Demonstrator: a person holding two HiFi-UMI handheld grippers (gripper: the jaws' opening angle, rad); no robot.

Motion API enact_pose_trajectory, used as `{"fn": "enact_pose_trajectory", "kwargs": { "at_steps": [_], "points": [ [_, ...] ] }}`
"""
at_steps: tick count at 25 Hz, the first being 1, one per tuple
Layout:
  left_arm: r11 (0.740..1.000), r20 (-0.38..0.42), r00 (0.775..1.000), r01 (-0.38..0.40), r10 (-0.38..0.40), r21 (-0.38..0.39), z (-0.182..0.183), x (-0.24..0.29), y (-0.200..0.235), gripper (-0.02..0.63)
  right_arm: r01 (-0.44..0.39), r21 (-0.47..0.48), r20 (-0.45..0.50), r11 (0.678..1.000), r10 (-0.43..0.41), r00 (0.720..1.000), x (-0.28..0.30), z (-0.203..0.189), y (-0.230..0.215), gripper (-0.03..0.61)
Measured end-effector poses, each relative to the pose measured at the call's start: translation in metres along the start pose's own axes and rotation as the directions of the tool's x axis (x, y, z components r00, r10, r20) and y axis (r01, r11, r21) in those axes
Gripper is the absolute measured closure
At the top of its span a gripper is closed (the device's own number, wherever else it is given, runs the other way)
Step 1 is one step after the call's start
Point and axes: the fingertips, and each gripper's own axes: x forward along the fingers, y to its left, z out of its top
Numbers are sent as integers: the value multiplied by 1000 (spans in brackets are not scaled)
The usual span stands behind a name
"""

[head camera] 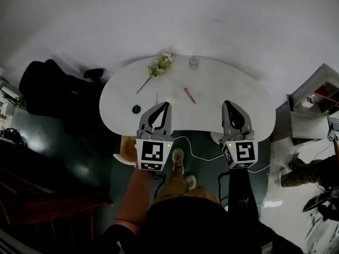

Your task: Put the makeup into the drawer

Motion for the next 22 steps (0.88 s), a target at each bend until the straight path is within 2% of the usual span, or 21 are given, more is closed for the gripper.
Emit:
{"fn": "enact_pose_trajectory", "kwargs": {
  "at_steps": [6, 10, 18, 22],
  "points": [
    [999, 17, 999, 47, -47, 19, -4, 59, 18, 603, 14, -38, -13, 999, -15, 1000, 48, -2, -17, 574],
    [991, 6, 997, 79, -80, 108, -5, 101, 32, 603, 48, -32, -21, 998, -49, 999, 89, 0, -33, 574],
    [977, 42, 980, 189, -194, 101, 1, 174, 58, 603, 86, -79, -22, 993, -88, 996, 162, 2, -49, 574],
    [975, 52, 976, 205, -210, 87, -3, 194, 70, 603, 107, -75, -34, 991, -110, 993, 177, -4, -54, 575]
  ]
}}
